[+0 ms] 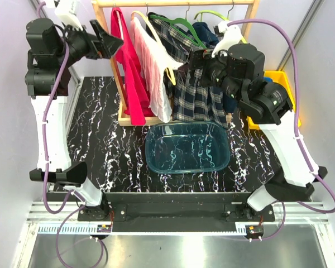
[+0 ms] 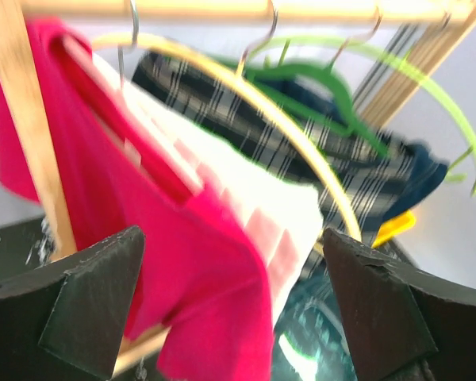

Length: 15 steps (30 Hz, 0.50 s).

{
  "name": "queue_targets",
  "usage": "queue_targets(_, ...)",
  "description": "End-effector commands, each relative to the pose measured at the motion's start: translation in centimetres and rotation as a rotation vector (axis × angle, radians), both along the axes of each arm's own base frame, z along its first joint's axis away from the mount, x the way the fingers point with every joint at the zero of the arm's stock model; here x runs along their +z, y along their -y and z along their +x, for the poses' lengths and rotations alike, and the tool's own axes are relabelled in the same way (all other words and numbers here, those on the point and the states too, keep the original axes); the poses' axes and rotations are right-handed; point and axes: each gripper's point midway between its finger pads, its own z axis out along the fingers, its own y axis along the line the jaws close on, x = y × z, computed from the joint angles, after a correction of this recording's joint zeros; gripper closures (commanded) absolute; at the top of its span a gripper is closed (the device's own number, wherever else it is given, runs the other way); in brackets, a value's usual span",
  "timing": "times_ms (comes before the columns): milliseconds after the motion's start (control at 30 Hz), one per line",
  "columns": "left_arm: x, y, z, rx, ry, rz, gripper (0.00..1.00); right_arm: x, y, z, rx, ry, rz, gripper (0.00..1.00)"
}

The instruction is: Remove the skirt from the hanger

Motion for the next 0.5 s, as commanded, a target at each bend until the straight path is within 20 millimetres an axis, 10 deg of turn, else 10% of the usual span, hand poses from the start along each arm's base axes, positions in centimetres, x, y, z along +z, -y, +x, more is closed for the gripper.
queue_targets(0, 4.3, 0.1, 2.0, 0.031, 0.128, -0.108, 0.01, 0.0, -0.1, -0.4, 0.014, 0.038, 0.014, 0.0)
queue_targets(467, 2.2, 0.6, 8.9, 0.112, 0.144, -0.111, 0.09, -1.0, 3.3, -2.8, -0.027, 0.111, 0.083, 0.0)
